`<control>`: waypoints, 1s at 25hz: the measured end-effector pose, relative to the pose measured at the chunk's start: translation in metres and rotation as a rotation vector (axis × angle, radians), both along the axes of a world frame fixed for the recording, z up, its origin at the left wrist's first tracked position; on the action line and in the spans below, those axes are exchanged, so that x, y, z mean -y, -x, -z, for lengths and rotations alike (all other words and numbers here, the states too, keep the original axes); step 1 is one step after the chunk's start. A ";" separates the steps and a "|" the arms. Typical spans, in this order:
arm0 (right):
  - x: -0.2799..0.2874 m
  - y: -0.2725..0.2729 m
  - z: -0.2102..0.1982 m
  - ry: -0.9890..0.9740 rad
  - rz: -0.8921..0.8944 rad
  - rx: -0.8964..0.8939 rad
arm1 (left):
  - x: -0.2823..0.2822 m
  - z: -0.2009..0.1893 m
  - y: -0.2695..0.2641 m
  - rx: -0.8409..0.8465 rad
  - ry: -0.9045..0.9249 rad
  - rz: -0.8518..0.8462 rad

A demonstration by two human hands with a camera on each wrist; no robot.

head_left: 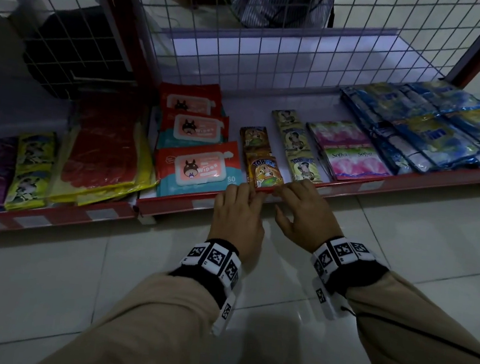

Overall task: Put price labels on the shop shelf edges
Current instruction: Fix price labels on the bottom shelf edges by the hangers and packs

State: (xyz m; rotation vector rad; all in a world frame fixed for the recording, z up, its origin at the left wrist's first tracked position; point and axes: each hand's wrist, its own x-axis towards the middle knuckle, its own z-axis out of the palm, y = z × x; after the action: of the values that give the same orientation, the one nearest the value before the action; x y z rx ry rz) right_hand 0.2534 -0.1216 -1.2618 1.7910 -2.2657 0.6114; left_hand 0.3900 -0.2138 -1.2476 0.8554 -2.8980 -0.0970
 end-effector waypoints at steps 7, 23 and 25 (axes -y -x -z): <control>0.004 -0.001 -0.002 -0.014 0.017 0.003 | 0.001 0.002 -0.003 -0.007 -0.005 0.007; 0.009 0.006 -0.019 0.121 0.071 0.423 | 0.016 -0.004 0.000 -0.100 -0.126 0.018; 0.012 0.007 -0.022 0.212 0.158 0.680 | 0.016 -0.005 0.000 -0.141 -0.180 0.009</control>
State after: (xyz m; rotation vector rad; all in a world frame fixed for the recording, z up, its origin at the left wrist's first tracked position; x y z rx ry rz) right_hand 0.2468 -0.1337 -1.2402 1.4209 -2.5650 1.5484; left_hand 0.3897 -0.2296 -1.2426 0.8258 -2.7919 -0.4081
